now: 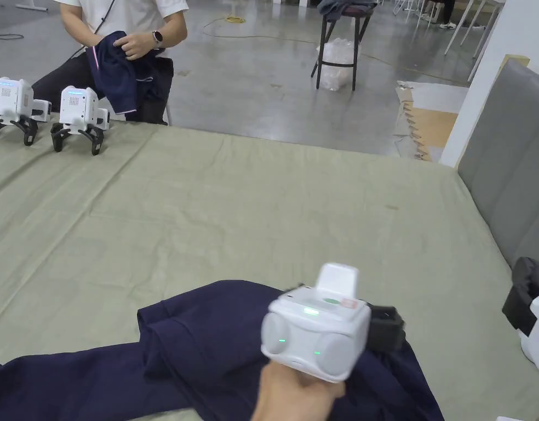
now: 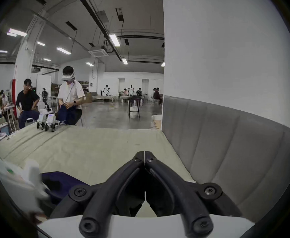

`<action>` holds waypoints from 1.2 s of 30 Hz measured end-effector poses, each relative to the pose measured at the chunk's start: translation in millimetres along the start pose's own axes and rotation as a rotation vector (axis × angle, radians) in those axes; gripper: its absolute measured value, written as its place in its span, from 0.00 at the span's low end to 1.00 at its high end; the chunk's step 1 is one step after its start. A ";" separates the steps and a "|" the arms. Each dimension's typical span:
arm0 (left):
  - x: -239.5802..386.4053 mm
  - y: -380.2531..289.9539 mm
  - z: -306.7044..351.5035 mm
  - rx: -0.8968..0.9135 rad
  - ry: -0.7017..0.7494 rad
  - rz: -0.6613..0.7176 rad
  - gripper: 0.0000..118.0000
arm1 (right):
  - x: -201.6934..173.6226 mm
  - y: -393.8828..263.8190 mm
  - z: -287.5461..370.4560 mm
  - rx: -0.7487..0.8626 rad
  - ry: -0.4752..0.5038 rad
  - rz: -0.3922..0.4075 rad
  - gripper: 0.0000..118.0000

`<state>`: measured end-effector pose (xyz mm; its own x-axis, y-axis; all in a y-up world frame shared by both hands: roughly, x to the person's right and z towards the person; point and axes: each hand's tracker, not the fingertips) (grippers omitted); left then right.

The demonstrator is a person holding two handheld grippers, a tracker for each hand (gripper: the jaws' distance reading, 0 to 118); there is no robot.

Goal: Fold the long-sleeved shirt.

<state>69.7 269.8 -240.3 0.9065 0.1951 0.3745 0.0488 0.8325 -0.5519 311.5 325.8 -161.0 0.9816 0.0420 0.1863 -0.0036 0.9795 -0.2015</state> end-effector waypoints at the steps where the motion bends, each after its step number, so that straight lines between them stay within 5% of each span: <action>1: -15.0 6.9 15.9 0.035 0.058 0.011 0.91 | -4.1 0.7 1.1 0.011 0.022 -0.004 0.00; 4: -64.0 19.7 62.2 0.101 0.180 0.021 0.89 | -17.4 0.8 5.0 0.024 0.064 -0.022 0.00; 5: -80.2 21.0 77.1 0.111 0.231 0.024 0.80 | -22.0 -0.9 6.4 0.028 0.077 -0.020 0.00; 7: -108.8 15.4 98.2 0.168 0.311 0.036 0.47 | -30.4 -5.7 9.2 0.022 0.091 -0.015 0.00; 8: -120.7 11.9 105.9 0.176 0.334 0.030 0.13 | -33.5 -9.3 10.5 0.020 0.103 -0.008 0.00; 9: -133.9 6.5 110.8 0.187 0.353 0.033 0.05 | -37.0 -14.1 12.4 0.015 0.103 -0.003 0.00; 15: -183.7 -15.8 106.4 0.123 0.349 0.133 0.03 | -29.9 -47.2 18.5 -0.093 0.118 0.028 0.02; 16: -186.2 -17.9 104.0 0.120 0.356 0.132 0.03 | -24.4 -51.8 17.8 -0.122 0.129 0.026 0.13; 17: -188.6 -19.0 102.5 0.114 0.352 0.137 0.03 | -19.4 -56.5 15.8 -0.161 0.139 0.033 0.48; 19: -189.3 -21.0 97.7 0.106 0.341 0.147 0.03 | -7.3 -74.6 8.6 -0.256 0.137 0.062 0.94; 20: -191.3 -22.1 94.7 0.096 0.337 0.147 0.03 | -1.7 -85.4 6.4 -0.289 0.137 0.080 1.00; 26: -202.8 -38.9 69.3 0.008 0.330 0.175 0.03 | 27.4 -184.3 -24.2 -0.619 0.145 0.115 1.00; 29: -210.4 -51.5 55.4 -0.040 0.336 0.188 0.03 | 22.0 -208.9 -41.0 -0.660 0.205 0.169 1.00; 30: -214.3 -55.6 50.6 -0.060 0.333 0.199 0.03 | 19.6 -214.4 -44.7 -0.639 0.212 0.177 0.93; 31: -218.0 -59.0 46.0 -0.081 0.334 0.211 0.03 | 19.1 -217.2 -50.0 -0.632 0.223 0.154 0.73; 32: -221.9 -62.3 41.7 -0.099 0.333 0.226 0.03 | 19.1 -218.3 -55.7 -0.646 0.254 0.104 0.34; 33: -225.7 -65.4 37.7 -0.115 0.333 0.232 0.03 | 18.0 -220.0 -60.6 -0.653 0.288 0.090 0.14; 36: -243.0 -68.7 29.1 -0.163 0.316 0.264 0.04 | 11.4 -212.0 -58.2 -0.630 0.340 0.146 0.06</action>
<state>-166.1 180.4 -271.7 0.9792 0.2012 -0.0272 -0.1592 0.6779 -0.7177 334.5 107.2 -172.1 0.9849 -0.0007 -0.1730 -0.1288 0.6651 -0.7355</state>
